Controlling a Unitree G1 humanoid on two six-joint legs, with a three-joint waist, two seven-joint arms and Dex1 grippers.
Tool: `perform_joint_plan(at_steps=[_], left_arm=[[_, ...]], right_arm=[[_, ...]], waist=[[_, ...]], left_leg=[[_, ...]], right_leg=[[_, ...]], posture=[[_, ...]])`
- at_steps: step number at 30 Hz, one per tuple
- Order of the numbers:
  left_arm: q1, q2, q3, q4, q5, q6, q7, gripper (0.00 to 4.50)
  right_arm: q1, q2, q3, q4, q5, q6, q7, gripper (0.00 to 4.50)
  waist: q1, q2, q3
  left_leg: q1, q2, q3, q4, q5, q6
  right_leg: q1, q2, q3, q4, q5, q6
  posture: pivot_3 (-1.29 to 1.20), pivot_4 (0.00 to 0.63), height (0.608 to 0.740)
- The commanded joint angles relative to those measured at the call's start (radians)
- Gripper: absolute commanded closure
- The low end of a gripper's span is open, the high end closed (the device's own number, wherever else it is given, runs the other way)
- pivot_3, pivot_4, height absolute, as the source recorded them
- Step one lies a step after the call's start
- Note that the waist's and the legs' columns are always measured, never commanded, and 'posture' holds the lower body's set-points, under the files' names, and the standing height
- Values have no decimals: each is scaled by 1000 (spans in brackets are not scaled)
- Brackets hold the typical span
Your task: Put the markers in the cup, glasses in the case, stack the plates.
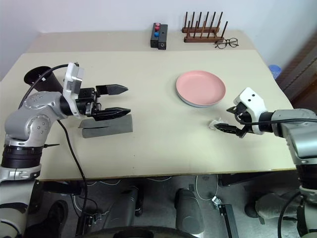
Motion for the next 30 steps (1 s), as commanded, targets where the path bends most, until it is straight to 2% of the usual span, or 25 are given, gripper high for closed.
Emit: perform_joint_plan(at_steps=[1, 3, 5, 8, 9, 10, 11, 16, 20, 24, 26, 27, 30], left_arm=[[-24, -27, 33, 2, -4, -55, 25, 0], [-27, -19, 42, 12, -19, -27, 26, 0], [-25, -7, 45, 10, -22, -18, 25, 0], [-18, -2, 49, 0, -22, -20, 29, 0], [-17, -1, 50, -2, -21, -20, 31, 0], [-17, 0, 50, -5, -22, -19, 33, 0], [-17, 1, 51, -8, -24, -16, 36, 0], [-34, 0, 52, -41, -36, 12, 69, 0], [-54, 0, 42, -51, -42, 45, 90, 0], [-56, -10, 36, -73, -43, 55, 117, 0], [-56, -21, 36, -79, -29, 44, 147, 0], [-49, -14, 39, -90, -33, 53, 149, 0], [-11, 8, 55, -121, -42, 63, 152, 0]], right_arm=[[-10, 40, 18, 102, -53, -75, -61, 148], [-24, 61, 18, 155, -61, -93, -77, 670], [-37, 76, 6, 168, -33, -70, -64, 1433], [-26, 50, 50, 179, -79, -107, -44, 3070], [-27, 46, 54, 180, -83, -112, -39, 3473], [-39, 50, 44, 170, -66, -100, -34, 4096], [-53, 55, 29, 154, -43, -84, -26, 4477], [-251, 100, -96, 115, 93, -26, -54, 4477], [-343, 101, -104, 108, 137, 0, -26, 4477], [-402, 155, -52, 176, 45, -141, -89, 4477], [-430, 210, 16, 320, -55, -205, -174, 3894], [-408, 231, 43, 344, -75, -227, -172, 3701], [-382, 257, 55, 366, -89, -251, -171, 2205]], waist=[[2, 0, 0], [6, 0, 0], [5, 0, 0], [3, 0, 0], [3, 0, 0], [3, 0, 0], [3, 0, 0], [-4, 2, 1], [5, 1, 1], [4, 0, 1], [0, 0, 1], [0, 0, 1], [0, 1, 1]], left_leg=[[0, 0, 0, 0, 0, 0], [-1, 0, 0, 1, 0, 0], [-1, 0, 0, 1, 0, 0], [0, 0, 0, 1, 0, 0], [0, 0, 0, 1, 0, 0], [0, 0, 0, 1, 0, 0], [0, 0, 0, 1, 0, 0], [0, 0, 0, 1, 0, 0], [0, 0, -1, -1, 0, 0], [-1, 0, -1, -1, 0, 0], [-1, 0, 0, 0, 0, 0], [-1, 0, 0, 1, 0, 0], [-1, 0, -1, -1, 0, 0]], right_leg=[[0, 0, 0, 0, 0, 0], [0, 0, 0, 0, 0, 0], [0, 0, 0, 0, 0, 0], [0, 0, 0, 1, 0, 0], [0, 0, 0, 1, 0, 0], [0, 0, 0, 0, 0, 0], [0, 0, 0, 0, 0, 0], [-1, 0, 1, 1, 0, 0], [-1, 1, 0, 1, 0, 1], [-1, 1, 0, 0, 0, 2], [-1, 1, 0, 0, 0, 2], [0, 1, 0, 1, 0, 1], [-1, 1, 0, 1, 0, 1]], posture=[[0, 150, 740], [0, 150, 740], [0, 150, 740], [0, 150, 740], [0, 150, 740], [0, 150, 740], [0, 150, 740], [0, 150, 740], [0, 150, 740], [0, 150, 740], [0, 150, 740], [0, 150, 740], [0, 150, 740]])
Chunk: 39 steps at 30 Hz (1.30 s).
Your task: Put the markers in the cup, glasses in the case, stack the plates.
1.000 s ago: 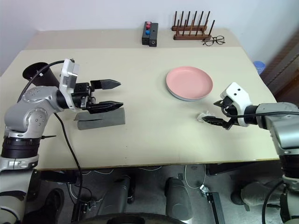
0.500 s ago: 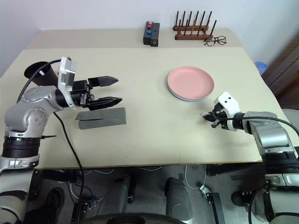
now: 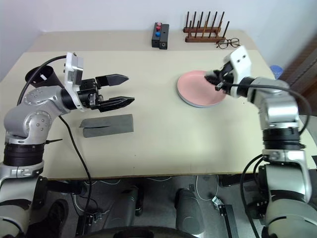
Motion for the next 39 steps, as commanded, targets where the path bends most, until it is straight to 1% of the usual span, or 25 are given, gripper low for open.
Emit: perform_joint_plan(at_steps=[1, 2, 3, 4, 5, 8, 11, 13, 15, 16, 18, 20, 22, 24, 25, 27, 29, 32, 35, 39], left_arm=[[25, 29, 38, -54, -16, 4, 8, 0], [37, 35, 44, -57, -19, 5, 10, 0], [44, 38, 50, -59, -20, 3, 12, 0], [50, 39, 55, -57, -21, 2, 13, 0], [53, 39, 59, -54, -20, -1, 13, 0], [49, 30, 57, -37, -12, -17, 14, 0], [39, 20, 48, -25, -8, -28, 13, 0], [48, 31, 50, -19, 4, -58, -4, 0], [89, 58, 41, -40, 14, -73, -41, 0], [120, 68, 47, -52, 21, -100, -58, 0], [168, 82, 71, -61, -3, -115, -90, 0], [198, 98, 89, -64, -15, -119, -106, 0], [225, 119, 114, -64, -31, -107, -119, 0], [274, 155, 146, -60, -52, -107, -170, 0], [287, 160, 139, -78, -53, -103, -169, 0], [345, 177, 173, -62, -46, -137, -200, 0], [378, 173, 194, -75, -58, -134, -189, 0], [420, 151, 200, -66, -27, -201, -178, 0], [419, 139, 176, -57, -12, -228, -171, 0], [375, 118, 153, -15, 21, -291, -169, 0]], right_arm=[[5, 10, -12, 11, -6, -31, 0, 1698], [-7, 7, -24, 10, -1, -27, -6, 1165], [-19, 3, -34, 10, 2, -25, -9, 730], [-34, -6, -41, 12, 3, -33, -5, 145], [-48, -12, -49, 10, 8, -40, 1, 61], [-91, -16, -90, -16, 55, -26, 28, 61], [-81, -24, -128, -103, 140, 43, 90, 61], [-1, -46, -135, -255, 239, 131, 175, 61], [142, -101, -137, -438, 346, 185, 306, 61], [200, -123, -150, -518, 396, 205, 348, 61], [255, -145, -182, -594, 454, 221, 368, 61], [272, -161, -209, -611, 491, 235, 372, 61], [289, -178, -228, -610, 499, 222, 385, 61], [289, -171, -203, -614, 473, 196, 367, 61], [288, -174, -195, -589, 458, 180, 372, 61], [328, -150, -139, -629, 414, 147, 342, 61], [358, -145, -141, -663, 440, 173, 325, 61], [375, -173, -159, -696, 467, 218, 306, 61], [389, -205, -177, -693, 467, 226, 309, 61], [388, -210, -166, -672, 452, 222, 289, 61]], waist=[[0, 1, 1], [-1, 3, 2], [-1, 3, 2], [-1, 3, 2], [-1, 3, 2], [-1, 3, 2], [2, 3, 2], [3, 3, 2], [10, 3, 2], [11, 3, 2], [11, 3, 2], [2, 4, 2], [1, 3, 2], [-1, 2, 1], [-2, 3, 1], [0, 3, 1], [2, 3, 1], [8, 4, 2], [17, 3, 2], [26, 3, 2]], left_leg=[[0, 0, 0, -1, 0, 0], [-1, 0, 0, -1, 0, 0], [-1, 0, 0, -1, 0, 0], [-1, 0, 1, -1, 0, 0], [-1, 0, 0, -1, 0, 0], [0, 0, 0, 0, 0, 0], [0, 0, 0, 0, 0, 0], [-1, 0, 0, -1, 0, 0], [-1, 0, 0, -2, 0, 0], [-1, 0, 0, -2, 0, 0], [0, 0, 0, -3, 0, 1], [0, 0, 1, -1, 0, 0], [0, 1, 0, 1, -1, 0], [1, 1, 0, 1, -1, -1], [1, 1, 0, 1, -1, -1], [1, 1, 1, -1, -1, -1], [0, 1, 1, -2, -1, -1], [-2, 0, 1, -2, -1, 0], [-2, 0, 2, 0, -1, -1], [-1, 1, 2, 0, -1, -1]], right_leg=[[-1, 0, 0, 0, 1, 3], [-1, 0, 0, 0, 1, 3], [-2, 0, 0, 0, 2, 4], [-2, 0, 0, 1, 2, 4], [-2, 0, 0, 1, 2, 4], [-2, 0, 0, 1, 1, 3], [-1, 0, 0, 1, 1, 3], [-1, 0, 0, 0, 1, 3], [-1, 0, 0, 0, 1, 3], [-1, 0, 0, 0, 1, 4], [-1, 0, 0, -1, 1, 3], [-2, 0, 0, 0, 0, 0], [-1, 0, 0, 0, 0, -2], [-1, 0, 0, -1, 1, -3], [-1, 0, 0, -1, 1, -3], [-1, -1, 0, -2, 1, -3], [-2, -1, 0, -3, 0, -3], [-4, -2, 0, -3, 0, -2], [-3, -2, 0, -3, 0, -2], [-2, -2, 0, -3, 0, -3]], posture=[[0, 150, 740], [0, 150, 740], [0, 150, 740], [0, 150, 740], [0, 150, 740], [0, 150, 740], [0, 150, 740], [0, 150, 740], [0, 150, 740], [0, 150, 740], [0, 150, 740], [0, 150, 740], [0, 150, 740], [0, 150, 740], [0, 150, 740], [0, 150, 740], [0, 150, 740], [0, 150, 740], [0, 150, 740], [0, 150, 740]])
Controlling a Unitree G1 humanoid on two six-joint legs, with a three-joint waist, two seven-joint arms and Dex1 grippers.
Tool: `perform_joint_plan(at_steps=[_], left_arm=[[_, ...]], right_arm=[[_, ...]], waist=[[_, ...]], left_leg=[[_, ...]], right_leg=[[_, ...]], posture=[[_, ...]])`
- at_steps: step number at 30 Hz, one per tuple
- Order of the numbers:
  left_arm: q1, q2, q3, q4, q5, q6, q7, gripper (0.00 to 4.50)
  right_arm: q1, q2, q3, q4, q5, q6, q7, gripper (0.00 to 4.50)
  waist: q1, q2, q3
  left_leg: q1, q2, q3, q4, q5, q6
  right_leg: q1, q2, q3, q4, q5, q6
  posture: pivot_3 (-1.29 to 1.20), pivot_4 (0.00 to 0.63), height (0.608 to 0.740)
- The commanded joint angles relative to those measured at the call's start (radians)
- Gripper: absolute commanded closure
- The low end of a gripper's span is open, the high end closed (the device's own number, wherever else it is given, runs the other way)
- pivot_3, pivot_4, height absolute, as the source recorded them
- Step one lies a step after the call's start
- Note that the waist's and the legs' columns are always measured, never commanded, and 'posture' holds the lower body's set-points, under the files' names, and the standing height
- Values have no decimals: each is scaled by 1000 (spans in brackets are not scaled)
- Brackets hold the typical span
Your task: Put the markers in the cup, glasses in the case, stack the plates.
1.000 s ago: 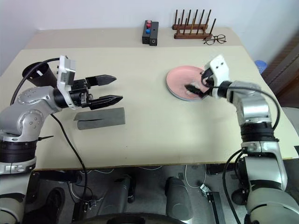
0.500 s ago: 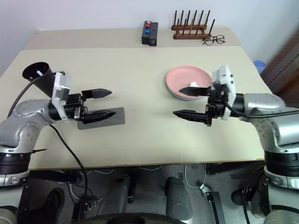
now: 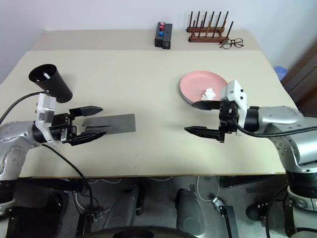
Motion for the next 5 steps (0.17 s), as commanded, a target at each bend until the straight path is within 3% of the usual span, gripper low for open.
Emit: perform_joint_plan(at_steps=[1, 5], left_arm=[[-58, -14, -1, 22, 13, -48, 1, 0], [-100, -17, -7, 47, 23, -65, -2, 0]], right_arm=[[-15, -8, -2, 4, -9, -6, -21, 61], [-73, -2, 20, 37, -19, -14, -35, 61]], waist=[[1, 0, 0], [-1, 0, 0]], left_leg=[[0, 0, 0, 0, 0, 0], [0, 0, 0, 0, 0, 0]], right_leg=[[0, 0, 0, 0, 0, 0], [0, 0, 0, 0, 0, 0]], posture=[[0, 150, 740], [0, 150, 740]])
